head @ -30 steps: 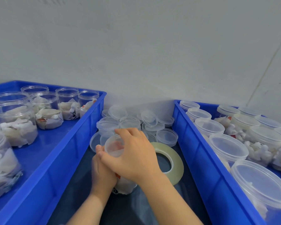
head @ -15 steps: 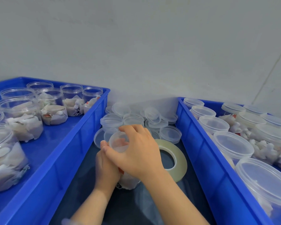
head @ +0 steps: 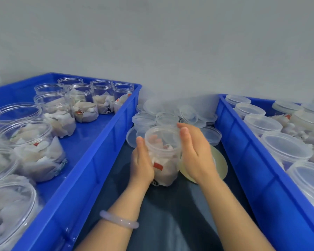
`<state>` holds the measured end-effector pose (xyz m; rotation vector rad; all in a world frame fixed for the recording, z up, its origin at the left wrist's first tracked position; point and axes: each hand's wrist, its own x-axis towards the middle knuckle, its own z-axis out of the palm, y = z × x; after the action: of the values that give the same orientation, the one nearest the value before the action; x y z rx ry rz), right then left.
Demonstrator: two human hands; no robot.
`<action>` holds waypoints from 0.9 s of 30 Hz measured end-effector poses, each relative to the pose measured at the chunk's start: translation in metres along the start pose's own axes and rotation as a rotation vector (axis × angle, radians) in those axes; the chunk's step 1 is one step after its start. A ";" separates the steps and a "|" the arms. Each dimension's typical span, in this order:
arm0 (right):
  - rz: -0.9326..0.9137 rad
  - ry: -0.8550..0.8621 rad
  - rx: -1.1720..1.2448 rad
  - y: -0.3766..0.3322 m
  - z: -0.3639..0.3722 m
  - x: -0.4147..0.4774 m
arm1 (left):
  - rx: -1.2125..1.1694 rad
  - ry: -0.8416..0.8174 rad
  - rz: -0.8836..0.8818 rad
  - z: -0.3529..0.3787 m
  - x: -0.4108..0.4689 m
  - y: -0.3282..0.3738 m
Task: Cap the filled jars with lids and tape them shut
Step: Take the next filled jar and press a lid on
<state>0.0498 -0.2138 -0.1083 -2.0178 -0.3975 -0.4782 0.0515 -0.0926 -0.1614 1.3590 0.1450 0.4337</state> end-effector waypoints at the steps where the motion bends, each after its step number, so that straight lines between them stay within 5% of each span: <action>1: 0.109 -0.021 -0.094 0.011 -0.008 -0.002 | 0.017 0.020 -0.006 0.000 -0.001 0.000; 4: 0.363 -0.240 -0.400 0.038 -0.025 -0.018 | 0.097 0.082 0.029 0.001 -0.002 0.001; 7: 0.279 -0.413 -0.680 0.053 -0.024 -0.040 | 0.166 0.157 0.103 0.001 -0.005 0.002; 12: 0.203 -0.308 -0.703 0.054 -0.019 -0.042 | 0.284 0.228 0.194 -0.004 -0.013 0.001; 15: 0.169 -0.242 -0.669 0.049 -0.016 -0.044 | 0.352 0.318 0.421 -0.009 -0.022 0.009; 21: 0.196 -0.087 -0.560 0.038 -0.020 -0.046 | 0.479 -0.083 0.859 0.003 -0.053 0.023; 27: 0.305 -0.198 -0.637 0.040 -0.025 -0.049 | 0.781 -0.288 0.383 0.016 -0.060 0.017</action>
<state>0.0220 -0.2579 -0.1511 -2.6998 -0.0421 -0.2245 -0.0012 -0.1277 -0.1498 2.2182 -0.2147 0.5182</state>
